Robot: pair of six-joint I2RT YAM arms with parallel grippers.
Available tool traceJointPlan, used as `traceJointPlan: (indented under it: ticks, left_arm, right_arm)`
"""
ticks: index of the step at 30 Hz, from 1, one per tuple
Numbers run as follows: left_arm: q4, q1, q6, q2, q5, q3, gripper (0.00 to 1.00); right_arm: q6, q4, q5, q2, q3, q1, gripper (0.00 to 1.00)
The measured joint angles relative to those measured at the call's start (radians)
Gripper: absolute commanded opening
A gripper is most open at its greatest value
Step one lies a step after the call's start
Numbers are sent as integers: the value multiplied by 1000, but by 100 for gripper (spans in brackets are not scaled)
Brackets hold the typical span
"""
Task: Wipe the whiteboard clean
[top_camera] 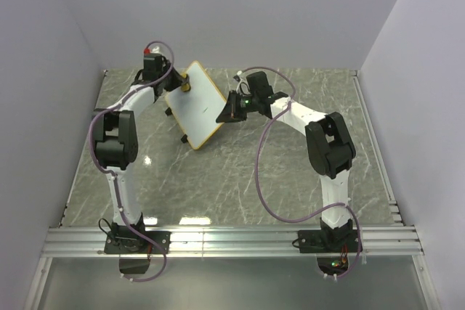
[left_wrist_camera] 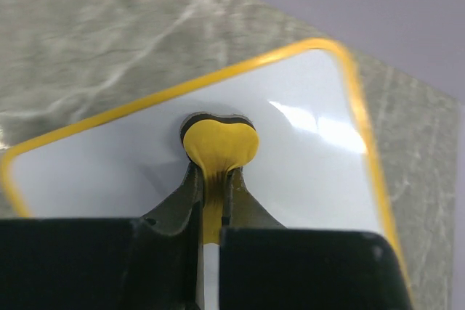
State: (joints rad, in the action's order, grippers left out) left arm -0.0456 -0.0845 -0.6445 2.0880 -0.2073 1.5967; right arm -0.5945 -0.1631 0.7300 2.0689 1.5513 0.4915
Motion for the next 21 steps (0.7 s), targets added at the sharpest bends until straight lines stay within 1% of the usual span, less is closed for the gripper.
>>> traceJointPlan:
  ticks: [2, 5, 10, 16, 21]
  left_arm:
    - [-5, -27, 3, 0, -8, 33, 0]
    - [-1, -55, 4, 0, -8, 43, 1]
    - [12, -51, -4, 0, -6, 26, 0]
    - [6, 21, -5, 23, -26, 8, 0]
    - [-67, 87, 5, 108, -15, 77, 0]
  right_arm:
    - [-3, -3, 1, 0, 0, 1, 0]
    - [-7, -15, 4, 0, 0, 2, 0]
    - [-11, -22, 4, 0, 0, 6, 0]
    - [-10, -22, 5, 0, 0, 6, 0]
    - [-10, -21, 4, 0, 0, 6, 0]
